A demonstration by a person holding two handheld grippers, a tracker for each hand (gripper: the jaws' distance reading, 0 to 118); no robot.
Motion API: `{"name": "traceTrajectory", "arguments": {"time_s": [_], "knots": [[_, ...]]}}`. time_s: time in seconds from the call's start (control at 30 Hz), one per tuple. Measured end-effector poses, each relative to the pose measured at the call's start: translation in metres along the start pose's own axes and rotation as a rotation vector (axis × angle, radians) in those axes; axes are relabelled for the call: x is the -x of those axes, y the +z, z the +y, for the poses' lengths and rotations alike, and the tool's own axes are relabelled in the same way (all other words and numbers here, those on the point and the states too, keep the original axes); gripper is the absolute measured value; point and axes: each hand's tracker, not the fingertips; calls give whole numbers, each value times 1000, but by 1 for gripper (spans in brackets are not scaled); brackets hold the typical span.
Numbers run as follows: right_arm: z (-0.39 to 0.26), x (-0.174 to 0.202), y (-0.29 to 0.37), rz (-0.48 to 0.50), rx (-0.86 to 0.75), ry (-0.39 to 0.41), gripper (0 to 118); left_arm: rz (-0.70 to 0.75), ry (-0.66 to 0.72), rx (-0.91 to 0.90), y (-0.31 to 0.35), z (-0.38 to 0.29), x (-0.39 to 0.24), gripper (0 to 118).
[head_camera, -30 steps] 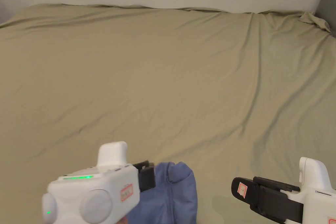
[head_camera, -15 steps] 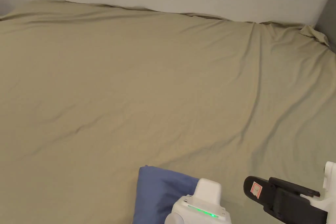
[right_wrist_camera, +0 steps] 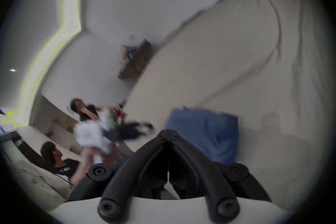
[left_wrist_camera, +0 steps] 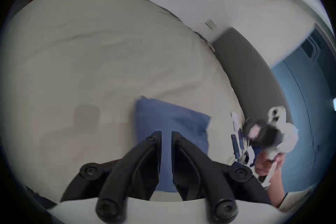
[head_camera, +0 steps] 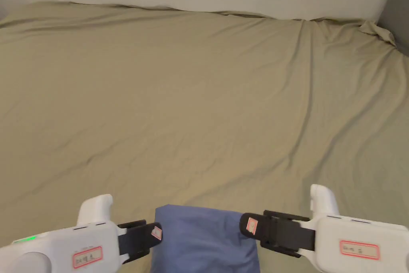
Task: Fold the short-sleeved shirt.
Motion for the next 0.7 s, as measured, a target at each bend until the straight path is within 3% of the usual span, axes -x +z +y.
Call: {"name": "traceTrajectory", "arguments": {"time_s": [0.07, 0.17, 0.23, 0.27, 0.3, 0.37, 0.43, 0.47, 0.5, 0.53, 0.6, 0.7], "knots": [[-7, -23, -30, -49, 103, -72, 2, -57, 34, -11, 1, 5, 17, 10], [-21, -66, -55, -59, 182, -333, 2, -91, 75, -7, -8, 6, 26, 10], [-27, -89, -63, -210, 211, -412, 2, -99, 82, 19, -14, 2, 15, 10], [-28, -98, -61, -93, 160, -457, 2, -111, 82, 34, -20, 1, 15, 10], [-27, -107, -59, -37, 147, -500, 2, -122, 84, 46, -25, 0, 14, 10], [-24, -105, -58, -82, 155, -468, 2, -161, 78, 78, -37, -6, 12, 10], [-22, -96, -60, -116, 166, -378, 2, -173, 60, 71, -46, -8, 8, 13], [-22, -96, -60, -111, 163, -383, 2, -150, 33, 68, -50, -10, 7, 28], [-22, -97, -60, -106, 162, -390, 2, -131, -6, 73, -56, -9, 4, 81], [-22, -100, -60, -100, 161, -397, 2, -94, -42, 89, -63, -9, 0, 117], [-27, -100, -57, -73, 147, -433, 2, 19, -138, 89, -70, -28, -5, 118], [-32, -100, -56, -60, 124, -449, 2, 19, -154, 167, -90, -53, -10, 118]]}}
